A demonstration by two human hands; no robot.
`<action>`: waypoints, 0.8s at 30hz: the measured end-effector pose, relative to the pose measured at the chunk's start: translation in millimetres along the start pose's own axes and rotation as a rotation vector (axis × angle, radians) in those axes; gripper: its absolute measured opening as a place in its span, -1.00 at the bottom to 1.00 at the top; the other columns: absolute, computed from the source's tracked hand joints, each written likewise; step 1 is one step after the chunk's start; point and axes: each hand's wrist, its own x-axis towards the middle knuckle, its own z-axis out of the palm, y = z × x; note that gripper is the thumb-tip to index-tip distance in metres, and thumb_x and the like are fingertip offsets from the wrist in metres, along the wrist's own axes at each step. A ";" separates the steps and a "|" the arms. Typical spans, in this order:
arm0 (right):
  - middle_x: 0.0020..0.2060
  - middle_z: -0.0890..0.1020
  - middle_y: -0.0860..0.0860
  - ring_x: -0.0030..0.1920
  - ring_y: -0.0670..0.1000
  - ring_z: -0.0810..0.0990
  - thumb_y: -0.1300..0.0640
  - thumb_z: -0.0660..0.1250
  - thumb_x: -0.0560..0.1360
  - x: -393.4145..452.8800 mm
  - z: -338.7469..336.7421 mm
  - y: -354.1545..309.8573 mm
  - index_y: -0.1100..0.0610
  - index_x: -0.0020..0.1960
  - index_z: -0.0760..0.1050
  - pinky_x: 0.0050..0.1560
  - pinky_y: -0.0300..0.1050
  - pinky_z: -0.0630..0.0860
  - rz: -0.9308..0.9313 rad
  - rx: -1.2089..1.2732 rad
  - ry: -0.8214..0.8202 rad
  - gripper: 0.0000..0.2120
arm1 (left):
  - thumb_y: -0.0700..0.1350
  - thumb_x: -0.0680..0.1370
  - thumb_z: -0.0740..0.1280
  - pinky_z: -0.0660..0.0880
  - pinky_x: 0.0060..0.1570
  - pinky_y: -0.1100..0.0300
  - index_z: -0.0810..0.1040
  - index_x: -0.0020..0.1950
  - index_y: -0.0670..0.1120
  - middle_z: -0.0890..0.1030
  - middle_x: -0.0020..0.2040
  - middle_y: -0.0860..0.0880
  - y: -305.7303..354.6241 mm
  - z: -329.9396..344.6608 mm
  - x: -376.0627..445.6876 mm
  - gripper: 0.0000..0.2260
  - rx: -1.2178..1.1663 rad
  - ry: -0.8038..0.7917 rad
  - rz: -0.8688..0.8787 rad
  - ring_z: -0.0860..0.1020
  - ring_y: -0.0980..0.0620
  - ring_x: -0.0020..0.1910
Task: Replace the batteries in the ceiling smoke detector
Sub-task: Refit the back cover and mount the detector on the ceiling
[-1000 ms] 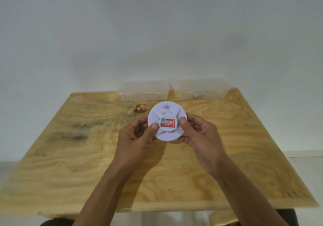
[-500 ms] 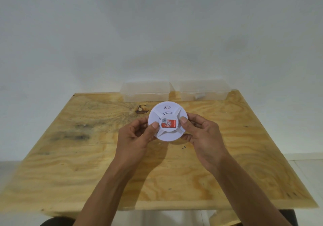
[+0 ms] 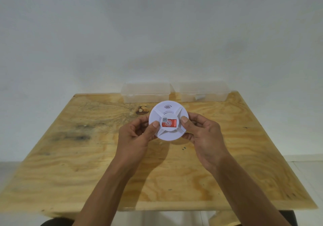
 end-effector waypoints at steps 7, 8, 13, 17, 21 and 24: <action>-0.01 0.73 0.18 0.06 0.27 0.68 0.19 0.41 0.52 -0.8 -2.1 -3.7 0.18 0.11 0.65 0.16 0.35 0.55 0.020 -0.009 -0.020 -0.82 | -0.22 0.54 0.41 0.61 -0.12 0.24 0.66 0.17 -0.16 0.74 -0.16 0.01 1.7 2.1 1.6 -0.79 0.002 0.006 0.000 0.69 0.11 -0.22; -0.01 0.73 0.17 0.06 0.26 0.68 0.17 0.41 0.52 -1.2 -2.7 -3.9 0.17 0.11 0.65 0.15 0.34 0.56 0.019 -0.014 -0.023 -0.81 | -0.22 0.54 0.41 0.62 -0.12 0.24 0.66 0.17 -0.16 0.75 -0.14 -0.01 1.8 2.7 2.1 -0.79 0.003 0.008 0.000 0.70 0.09 -0.18; -0.01 0.73 0.17 0.07 0.26 0.68 0.15 0.41 0.52 -2.3 -7.2 -5.6 0.15 0.14 0.64 0.14 0.34 0.57 0.002 -0.020 -0.036 -0.79 | -0.22 0.54 0.41 0.62 -0.11 0.23 0.66 0.15 -0.13 0.75 -0.13 -0.01 1.5 6.1 3.3 -0.80 -0.011 -0.004 -0.010 0.71 0.07 -0.14; 0.02 0.73 0.15 0.08 0.24 0.68 0.20 0.43 0.50 -2.1 -12.9 -7.6 0.14 0.20 0.61 0.15 0.28 0.58 -0.006 -0.018 -0.075 -0.73 | -0.24 0.54 0.41 0.63 -0.11 0.23 0.66 0.15 -0.14 0.74 -0.15 0.00 0.4 9.8 4.5 -0.81 -0.031 -0.010 -0.012 0.69 0.11 -0.20; 0.06 0.72 0.15 0.10 0.26 0.67 0.27 0.45 0.47 -1.3 -17.6 -7.0 0.12 0.21 0.60 0.13 0.23 0.60 -0.025 -0.007 -0.085 -0.67 | -0.24 0.54 0.41 0.64 -0.09 0.21 0.66 0.14 -0.14 0.76 -0.03 -0.09 -0.4 12.4 6.6 -0.82 -0.055 0.000 -0.035 0.70 0.07 -0.16; 0.05 0.72 0.14 0.08 0.24 0.68 0.29 0.45 0.47 -0.1 -19.4 -5.7 0.13 0.23 0.59 0.09 0.15 0.62 -0.038 -0.007 -0.074 -0.66 | -0.23 0.53 0.42 0.65 -0.07 0.18 0.66 0.15 -0.15 0.76 -0.01 -0.11 -1.7 12.9 7.7 -0.80 -0.047 0.005 -0.042 0.72 0.00 -0.08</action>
